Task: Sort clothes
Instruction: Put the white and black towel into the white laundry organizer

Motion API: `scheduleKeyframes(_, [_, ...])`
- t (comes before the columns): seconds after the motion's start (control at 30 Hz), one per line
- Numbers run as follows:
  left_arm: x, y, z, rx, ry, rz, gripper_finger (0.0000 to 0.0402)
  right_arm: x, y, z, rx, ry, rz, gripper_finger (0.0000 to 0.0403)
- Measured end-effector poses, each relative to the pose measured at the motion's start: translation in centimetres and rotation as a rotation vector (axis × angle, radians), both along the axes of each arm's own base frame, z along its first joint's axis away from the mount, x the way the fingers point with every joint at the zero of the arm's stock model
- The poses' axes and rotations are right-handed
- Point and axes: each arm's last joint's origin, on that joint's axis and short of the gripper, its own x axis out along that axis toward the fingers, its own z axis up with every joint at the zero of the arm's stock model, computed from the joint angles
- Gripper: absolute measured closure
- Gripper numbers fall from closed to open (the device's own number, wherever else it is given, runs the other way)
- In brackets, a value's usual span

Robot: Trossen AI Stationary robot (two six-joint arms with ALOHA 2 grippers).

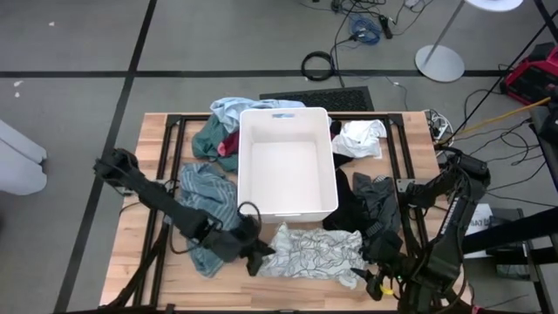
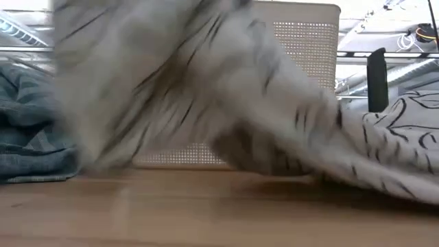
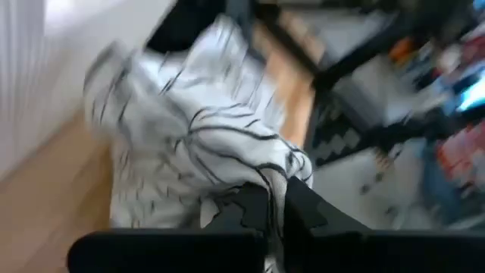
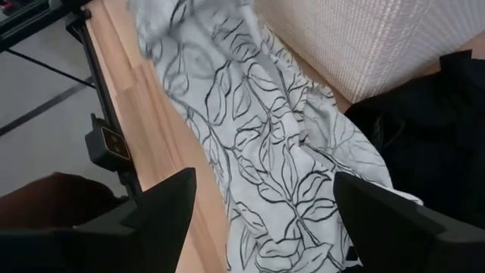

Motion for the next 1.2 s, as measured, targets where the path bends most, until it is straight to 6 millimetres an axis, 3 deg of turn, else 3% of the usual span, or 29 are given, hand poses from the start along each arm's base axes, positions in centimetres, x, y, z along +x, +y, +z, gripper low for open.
scheduleKeyframes(0.1, [1.0,0.9,0.6,-0.026,-0.066,0.034,0.0389,0.0,0.0,0.0,-0.005,0.003,0.002,0.0103])
scheduleKeyframes(0.3, [3.7,1.6,-0.5,-0.054,-0.101,0.025,0.0389,0.0,0.0,0.0,-0.005,0.008,0.003,0.0103])
scheduleKeyframes(0.4, [5.6,1.3,-0.5,-0.025,-0.100,-0.007,0.0389,0.0,0.0,0.0,-0.005,0.011,0.004,0.0103])
scheduleKeyframes(0.5, [8.0,0.4,0.7,0.034,-0.123,-0.052,0.0389,-0.1,-0.1,-0.1,-0.011,0.016,0.004,0.0103])
scheduleKeyframes(0.7, [12.6,-0.7,1.8,0.208,-0.013,-0.100,0.0389,-0.1,-0.1,-0.1,-0.015,0.019,0.004,0.0103])
scheduleKeyframes(0.93, [17.4,0.8,-0.8,0.267,0.115,-0.129,0.0389,-0.1,-0.1,-0.1,-0.014,0.023,0.005,0.0103])
scheduleKeyframes(1.2, [20.0,1.9,-4.3,0.199,0.127,-0.207,0.0360,-0.8,-0.1,-0.2,0.016,0.049,-0.023,0.0103])
